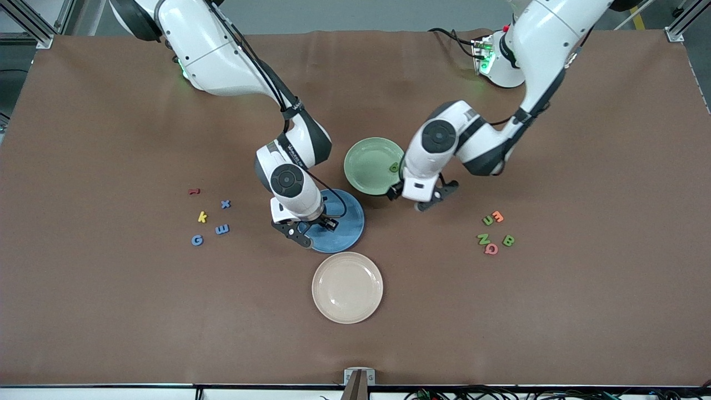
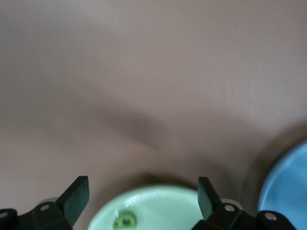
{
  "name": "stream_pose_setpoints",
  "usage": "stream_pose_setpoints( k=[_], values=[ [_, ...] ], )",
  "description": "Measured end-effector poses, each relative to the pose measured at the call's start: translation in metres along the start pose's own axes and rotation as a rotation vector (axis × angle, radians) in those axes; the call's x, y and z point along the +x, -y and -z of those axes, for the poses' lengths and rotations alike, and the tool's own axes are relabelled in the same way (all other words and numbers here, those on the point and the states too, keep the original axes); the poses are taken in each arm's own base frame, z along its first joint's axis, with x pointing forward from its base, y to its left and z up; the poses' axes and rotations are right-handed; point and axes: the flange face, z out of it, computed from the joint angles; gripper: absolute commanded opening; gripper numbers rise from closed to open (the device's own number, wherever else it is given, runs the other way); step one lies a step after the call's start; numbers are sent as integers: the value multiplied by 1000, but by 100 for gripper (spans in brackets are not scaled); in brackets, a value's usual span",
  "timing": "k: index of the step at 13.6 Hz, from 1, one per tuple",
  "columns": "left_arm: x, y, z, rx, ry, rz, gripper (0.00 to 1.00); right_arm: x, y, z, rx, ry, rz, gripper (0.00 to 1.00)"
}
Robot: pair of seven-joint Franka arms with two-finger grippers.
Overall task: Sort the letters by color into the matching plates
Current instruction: 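Grasp the green Z with the left gripper and blue c with the right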
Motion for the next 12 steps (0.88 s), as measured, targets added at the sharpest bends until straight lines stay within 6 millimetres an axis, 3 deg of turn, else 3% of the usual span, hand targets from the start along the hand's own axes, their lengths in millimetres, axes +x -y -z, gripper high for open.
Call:
stream_pose_setpoints(
  k=[2, 6, 10, 12],
  values=[
    [53, 24, 5, 12, -64, -13, 100, 10, 4, 12, 7, -5, -10, 100],
    [129, 72, -2, 57, -142, 7, 99, 72, -19, 49, -57, 28, 55, 100],
    [175, 101, -10, 76, -162, -66, 85, 156, -86, 106, -87, 62, 202, 100],
    [198, 112, -11, 74, -153, -137, 76, 200, -137, 113, -96, 56, 293, 100]
  ],
)
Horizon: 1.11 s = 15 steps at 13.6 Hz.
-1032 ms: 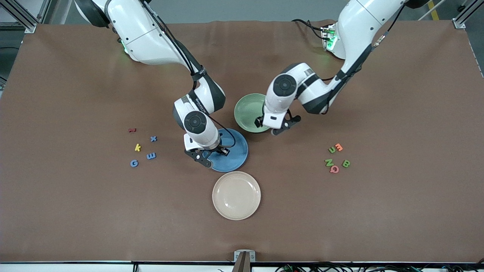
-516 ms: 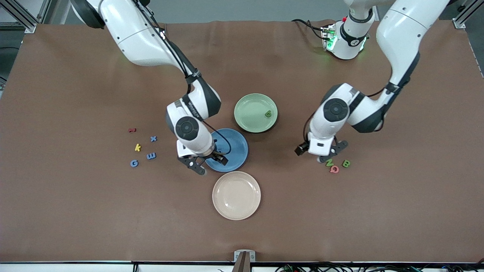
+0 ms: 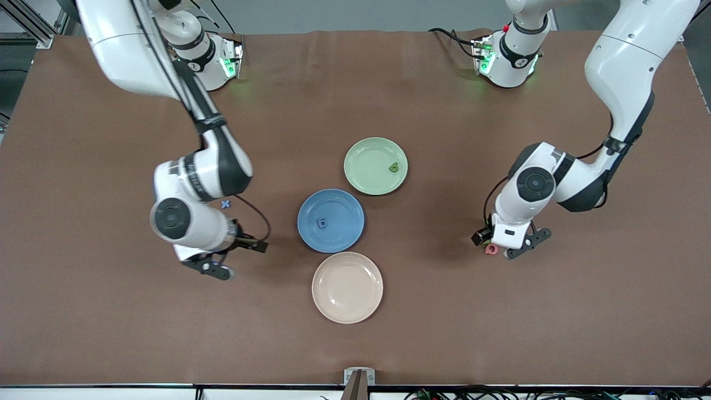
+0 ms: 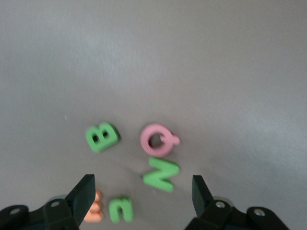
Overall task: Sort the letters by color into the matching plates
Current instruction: 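Grasp the green Z with the left gripper and blue c with the right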
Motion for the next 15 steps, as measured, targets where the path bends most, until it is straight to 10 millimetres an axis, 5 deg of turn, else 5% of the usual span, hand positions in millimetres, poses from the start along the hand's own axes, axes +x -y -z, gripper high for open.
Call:
stream_pose_setpoints(
  k=[3, 6, 10, 15],
  values=[
    [11, 3, -15, -13, 24, -38, 63, 33, -93, -23, 0, -43, 91, 99],
    [2, -6, -22, -17, 40, -58, 61, 48, -153, -42, -2, -80, 104, 99],
    [-6, -16, -19, -26, 41, -80, 60, 39, -151, -73, 4, -106, 124, 94],
    [-12, -19, -33, -25, 67, -134, 52, 18, -152, -105, -8, -57, 136, 74]
  ],
)
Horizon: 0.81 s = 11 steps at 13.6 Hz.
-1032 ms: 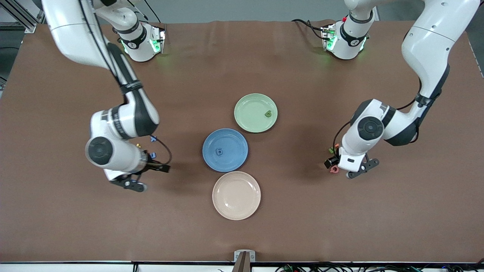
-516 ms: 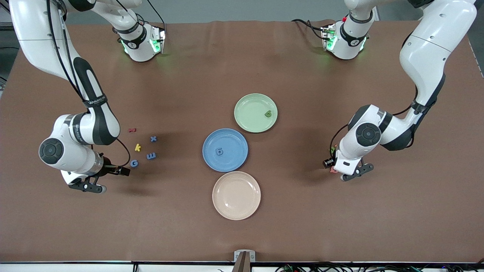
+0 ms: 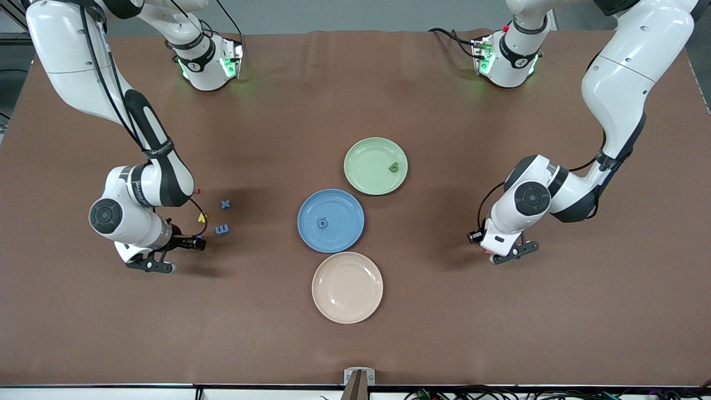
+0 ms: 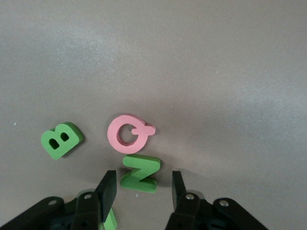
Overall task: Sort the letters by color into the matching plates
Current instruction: 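Grasp the green Z with the left gripper and blue c with the right, then drop the green Z and blue c onto their plates with both grippers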
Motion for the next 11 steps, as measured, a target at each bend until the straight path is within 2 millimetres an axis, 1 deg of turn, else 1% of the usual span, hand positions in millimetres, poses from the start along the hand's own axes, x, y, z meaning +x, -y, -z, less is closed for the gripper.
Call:
stream_pose_setpoints(
  k=[3, 8, 10, 11],
  values=[
    [1, -1, -1, -7, -2, -2, 52, -7, 0, -9, -3, 21, 2, 73],
    [5, 3, -2, -16, -7, -12, 52, -14, 8, -13, -2, 34, 15, 68],
    [7, 6, -2, -16, -6, -13, 52, -14, 10, -14, -3, 34, 18, 62],
    [7, 6, -2, -17, -6, -13, 52, -14, 10, -14, -2, 34, 18, 57]
  ],
)
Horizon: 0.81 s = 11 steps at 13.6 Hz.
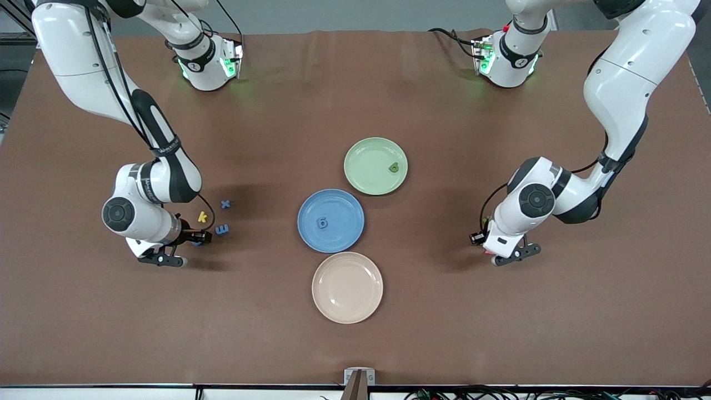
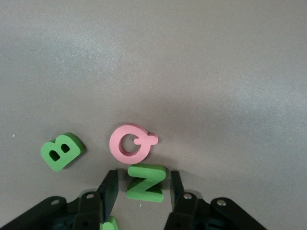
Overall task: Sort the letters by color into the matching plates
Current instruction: 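Drop the green Z and blue c onto their plates with both grippers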
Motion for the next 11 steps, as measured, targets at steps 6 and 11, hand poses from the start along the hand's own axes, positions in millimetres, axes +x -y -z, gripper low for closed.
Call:
stream_pose_setpoints(
  k=[6, 11],
  values=[
    [-2, -1, -4, -2, 6, -10, 39, 0, 0, 4, 1, -5, -1, 12],
    [1, 0, -3, -6, 2, -8, 0, 1, 1, 5, 1, -3, 1, 4]
  ],
)
